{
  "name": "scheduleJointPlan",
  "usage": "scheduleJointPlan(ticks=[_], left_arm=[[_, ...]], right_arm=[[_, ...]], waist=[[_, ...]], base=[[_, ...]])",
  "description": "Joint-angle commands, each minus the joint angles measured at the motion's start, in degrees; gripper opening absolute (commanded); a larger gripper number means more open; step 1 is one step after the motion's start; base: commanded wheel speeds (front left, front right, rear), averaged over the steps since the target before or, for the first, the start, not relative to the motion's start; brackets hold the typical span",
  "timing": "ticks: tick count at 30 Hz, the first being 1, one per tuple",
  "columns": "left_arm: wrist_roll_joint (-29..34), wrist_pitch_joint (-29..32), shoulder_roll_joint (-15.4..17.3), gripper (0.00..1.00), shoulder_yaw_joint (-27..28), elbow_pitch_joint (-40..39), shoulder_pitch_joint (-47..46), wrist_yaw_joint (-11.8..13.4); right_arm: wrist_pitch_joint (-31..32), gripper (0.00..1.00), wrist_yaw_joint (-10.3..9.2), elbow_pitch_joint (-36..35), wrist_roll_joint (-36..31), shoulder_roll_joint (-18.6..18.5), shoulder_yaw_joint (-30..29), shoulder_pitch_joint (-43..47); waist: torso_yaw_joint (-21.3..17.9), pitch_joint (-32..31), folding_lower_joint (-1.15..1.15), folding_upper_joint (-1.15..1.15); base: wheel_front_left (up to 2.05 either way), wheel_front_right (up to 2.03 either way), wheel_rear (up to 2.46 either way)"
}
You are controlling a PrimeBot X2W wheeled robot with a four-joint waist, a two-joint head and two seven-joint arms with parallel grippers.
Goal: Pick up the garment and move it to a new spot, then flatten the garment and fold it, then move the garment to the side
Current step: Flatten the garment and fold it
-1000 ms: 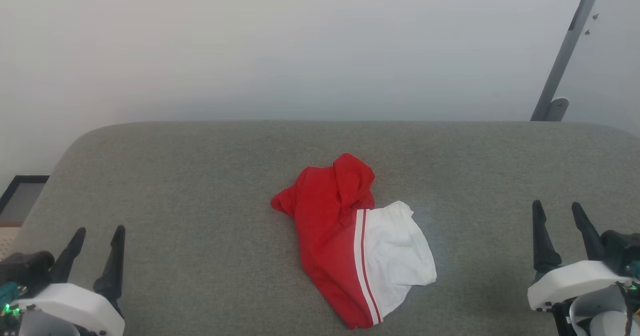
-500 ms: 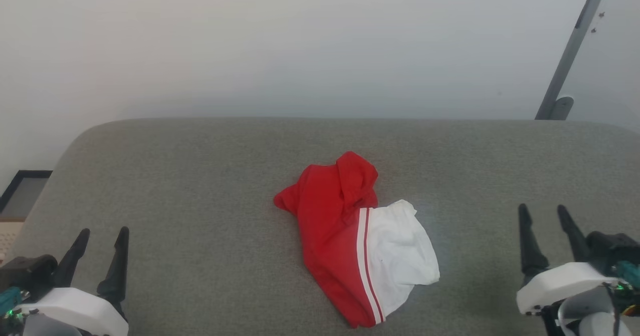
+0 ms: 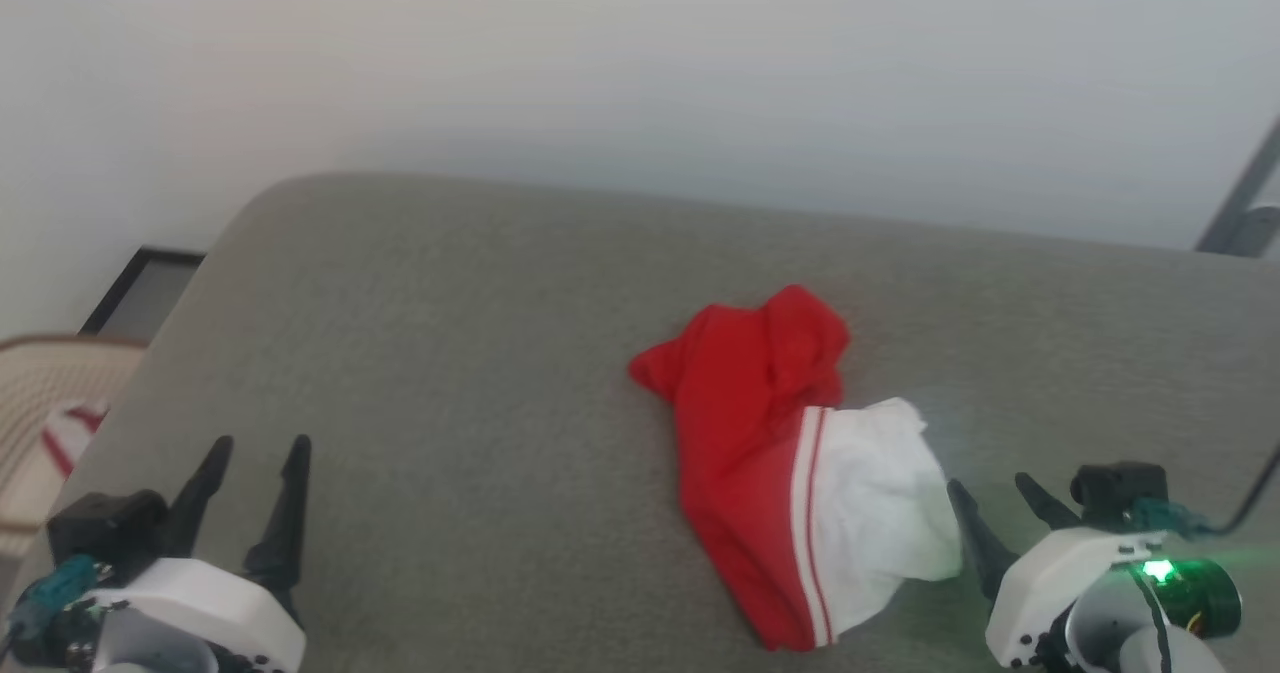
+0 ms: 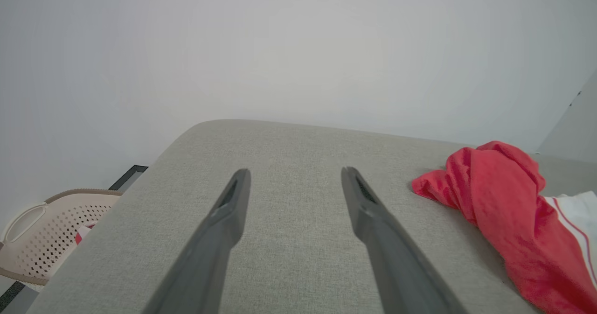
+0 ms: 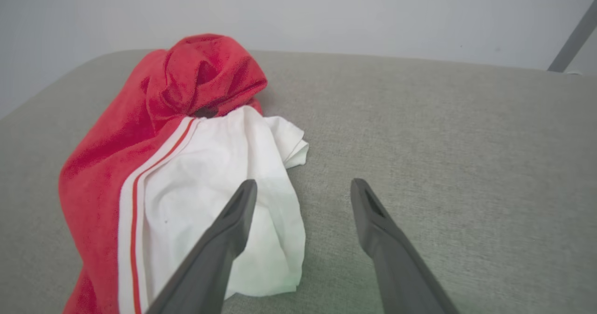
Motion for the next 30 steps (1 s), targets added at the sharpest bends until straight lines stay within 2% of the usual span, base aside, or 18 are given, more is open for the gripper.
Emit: scheduleJointPlan(ticks=[1, 13, 14, 15, 16, 23, 30], left_arm=[[0.4, 0.0, -0.3, 1.0, -0.1, -0.2, -0.6, 0.1], [1.0, -0.9, -3.5, 1.0, -1.3, 0.2, -3.5, -0.6], [1.0, -0.9, -3.6, 1.0, -1.4, 0.3, -3.7, -0.7], [1.1, -0.9, -3.6, 1.0, -1.4, 0.4, -3.7, -0.7], [1.1, -0.9, -3.7, 1.0, -1.4, 0.5, -3.7, -0.8], [0.5, -1.2, -3.8, 1.0, -0.5, 0.9, -3.1, -0.9], [0.1, -1.3, -3.5, 1.0, -0.3, 1.1, -3.0, -1.2]], right_arm=[[0.7, 1.0, -0.02, 0.3, 0.5, -0.4, 0.2, -0.9], [12.2, 1.0, -0.01, 8.2, 4.7, -3.9, 4.8, -4.9], [13.2, 0.89, -0.01, 8.9, 5.0, -4.0, 5.7, -4.9], [13.8, 0.38, -0.01, 9.2, 4.9, -4.2, 6.6, -5.0], [13.7, 0.0, -0.01, 9.4, 5.0, -4.4, 7.0, -5.3], [13.7, 0.0, -0.05, 8.9, 5.9, -5.1, 8.6, -6.1], [14.7, 0.0, -0.02, 0.2, 7.7, -5.2, 10.7, -6.0]], waist=[[1.9, 1.7, 0.0, 0.0], [7.3, 6.7, 0.0, 0.0], [7.5, 6.7, 0.0, 0.0], [7.6, 6.8, 0.0, 0.0], [7.7, 6.9, 0.0, 0.0], [6.6, 6.8, 0.0, 0.0], [5.4, 6.1, 0.0, 0.0]], base=[[0.0, 0.0, 0.0], [0.0, 0.0, 0.0], [0.0, 0.0, 0.0], [0.0, 0.0, 0.0], [0.0, 0.0, 0.0], [0.0, 0.0, 0.0], [0.0, 0.0, 0.0]])
